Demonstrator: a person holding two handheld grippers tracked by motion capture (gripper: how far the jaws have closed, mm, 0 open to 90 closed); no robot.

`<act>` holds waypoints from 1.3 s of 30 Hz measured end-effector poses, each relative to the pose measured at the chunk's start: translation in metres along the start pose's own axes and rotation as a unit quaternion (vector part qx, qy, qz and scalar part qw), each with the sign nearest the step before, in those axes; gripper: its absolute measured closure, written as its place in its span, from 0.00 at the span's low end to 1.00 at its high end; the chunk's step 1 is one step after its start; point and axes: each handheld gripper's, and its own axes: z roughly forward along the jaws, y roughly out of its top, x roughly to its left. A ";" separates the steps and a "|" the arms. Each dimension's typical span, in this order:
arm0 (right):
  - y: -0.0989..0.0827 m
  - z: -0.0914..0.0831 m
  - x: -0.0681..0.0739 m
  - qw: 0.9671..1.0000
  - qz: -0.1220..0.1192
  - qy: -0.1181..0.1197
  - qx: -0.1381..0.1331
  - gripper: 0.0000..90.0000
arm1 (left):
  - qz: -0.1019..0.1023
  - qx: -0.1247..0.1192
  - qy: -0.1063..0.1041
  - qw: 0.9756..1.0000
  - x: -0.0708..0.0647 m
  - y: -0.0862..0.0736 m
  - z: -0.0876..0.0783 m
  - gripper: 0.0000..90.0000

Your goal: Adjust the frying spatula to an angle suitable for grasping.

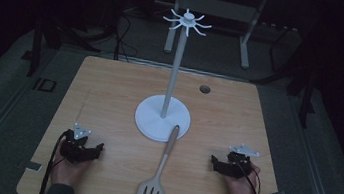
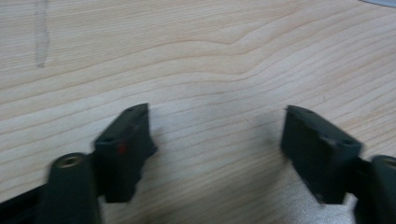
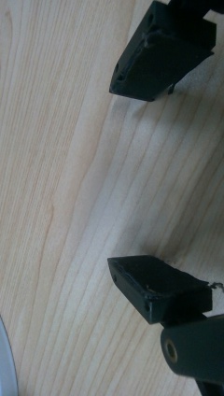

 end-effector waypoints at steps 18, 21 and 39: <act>0.014 -0.017 0.032 0.999 -0.030 0.007 -0.045 0.41 | -0.004 -0.037 -0.003 0.999 -0.004 0.003 -0.015 0.43; 0.021 -0.017 0.045 0.998 -0.039 0.027 -0.047 0.38 | 0.006 -0.034 0.002 0.999 -0.006 0.003 -0.015 0.43; 0.053 0.007 0.113 0.991 -0.062 0.115 -0.015 0.27 | 0.005 -0.030 0.014 0.999 -0.005 0.003 -0.016 0.43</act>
